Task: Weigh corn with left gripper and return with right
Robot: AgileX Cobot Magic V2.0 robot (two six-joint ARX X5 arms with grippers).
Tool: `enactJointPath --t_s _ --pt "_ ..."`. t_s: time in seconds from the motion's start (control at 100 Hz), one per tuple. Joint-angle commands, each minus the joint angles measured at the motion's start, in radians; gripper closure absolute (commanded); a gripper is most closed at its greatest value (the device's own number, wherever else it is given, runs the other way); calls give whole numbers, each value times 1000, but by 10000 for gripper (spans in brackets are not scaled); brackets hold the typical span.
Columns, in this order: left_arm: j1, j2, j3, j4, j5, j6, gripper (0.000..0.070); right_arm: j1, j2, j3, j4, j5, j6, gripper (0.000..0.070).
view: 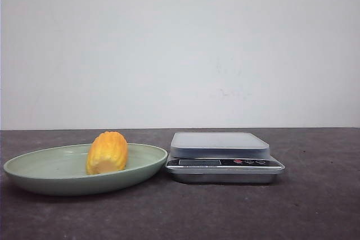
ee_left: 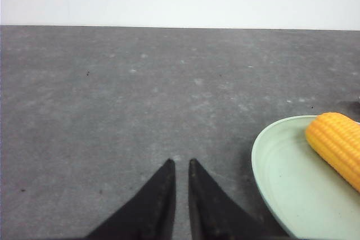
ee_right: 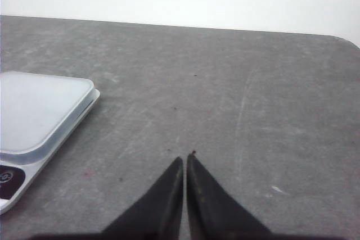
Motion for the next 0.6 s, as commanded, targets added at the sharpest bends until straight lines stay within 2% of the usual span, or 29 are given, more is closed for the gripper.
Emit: enactJointPath --t_s 0.0,0.59 --pt "-8 -1 -18 -6 -2 -2 700 -1 1 -2 11 0 8 694" --pt "-15 -1 -18 -6 -2 -2 700 -1 1 -2 11 0 8 694"
